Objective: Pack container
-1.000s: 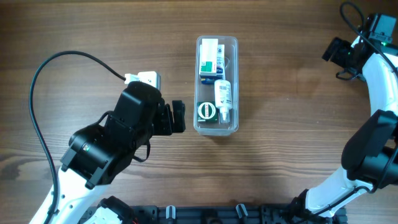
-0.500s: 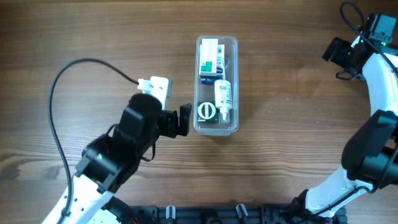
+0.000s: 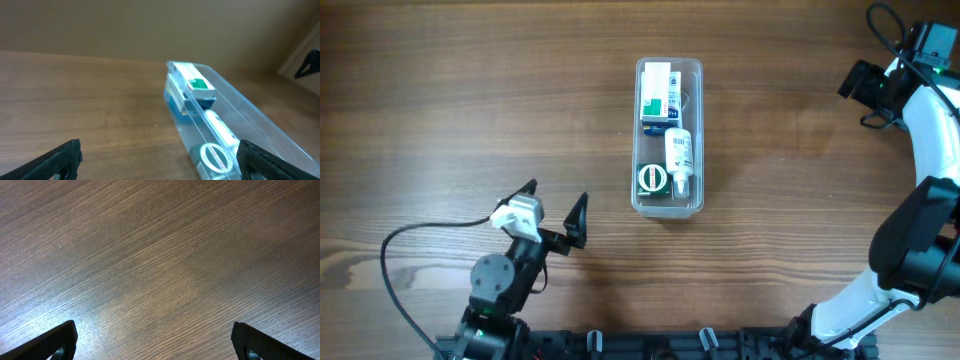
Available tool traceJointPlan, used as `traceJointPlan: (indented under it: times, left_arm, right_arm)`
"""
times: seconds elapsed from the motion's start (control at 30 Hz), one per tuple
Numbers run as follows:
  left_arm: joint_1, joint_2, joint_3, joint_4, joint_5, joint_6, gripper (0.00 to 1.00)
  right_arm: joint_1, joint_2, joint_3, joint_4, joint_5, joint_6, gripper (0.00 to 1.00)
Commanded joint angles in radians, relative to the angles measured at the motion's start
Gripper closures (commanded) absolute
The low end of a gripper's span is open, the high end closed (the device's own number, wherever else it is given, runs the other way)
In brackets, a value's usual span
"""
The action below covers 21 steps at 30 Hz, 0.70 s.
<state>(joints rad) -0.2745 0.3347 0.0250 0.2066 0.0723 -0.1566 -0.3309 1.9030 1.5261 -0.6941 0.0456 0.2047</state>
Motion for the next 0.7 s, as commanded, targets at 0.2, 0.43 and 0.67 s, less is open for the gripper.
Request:
traceJointPlan:
  times: [0.2, 0.43, 0.67]
  left_arm:
    - [0.127, -0.198, -0.019, -0.175, 0.018, 0.023, 0.0]
    - [0.191, -0.333, -0.019, -0.275, 0.025, 0.023, 0.0]
    - [0.22, -0.333, -0.019, -0.275, 0.025, 0.023, 0.0]
  right_arm:
    - [-0.002, 0.014, -0.005, 0.003, 0.002, 0.012, 0.0]
    - [-0.002, 0.014, -0.005, 0.003, 0.002, 0.012, 0.0]
    - [-0.002, 0.014, -0.005, 0.003, 0.002, 0.011, 0.0]
